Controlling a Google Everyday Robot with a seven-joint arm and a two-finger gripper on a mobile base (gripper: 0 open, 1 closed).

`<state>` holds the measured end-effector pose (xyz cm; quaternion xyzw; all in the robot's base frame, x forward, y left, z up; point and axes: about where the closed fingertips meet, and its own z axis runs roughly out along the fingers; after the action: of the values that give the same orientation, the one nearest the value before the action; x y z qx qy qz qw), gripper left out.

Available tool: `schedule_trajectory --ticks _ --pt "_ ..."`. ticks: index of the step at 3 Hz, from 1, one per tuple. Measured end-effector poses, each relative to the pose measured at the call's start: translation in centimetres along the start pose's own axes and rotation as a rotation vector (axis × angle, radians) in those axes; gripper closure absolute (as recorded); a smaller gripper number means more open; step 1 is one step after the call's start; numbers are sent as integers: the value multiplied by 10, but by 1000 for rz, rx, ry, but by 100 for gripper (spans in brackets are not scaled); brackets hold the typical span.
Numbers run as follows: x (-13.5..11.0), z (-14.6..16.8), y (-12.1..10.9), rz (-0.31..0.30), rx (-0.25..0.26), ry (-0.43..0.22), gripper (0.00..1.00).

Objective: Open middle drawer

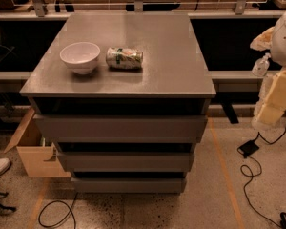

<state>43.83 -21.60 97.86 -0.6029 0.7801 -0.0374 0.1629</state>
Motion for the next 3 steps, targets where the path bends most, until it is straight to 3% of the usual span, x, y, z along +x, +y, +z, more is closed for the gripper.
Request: schedule_trajectory --ticks 1,3 --pt "0 0 0 0 0 0 0" --pt "8 32 47 11 -18 -69 0"
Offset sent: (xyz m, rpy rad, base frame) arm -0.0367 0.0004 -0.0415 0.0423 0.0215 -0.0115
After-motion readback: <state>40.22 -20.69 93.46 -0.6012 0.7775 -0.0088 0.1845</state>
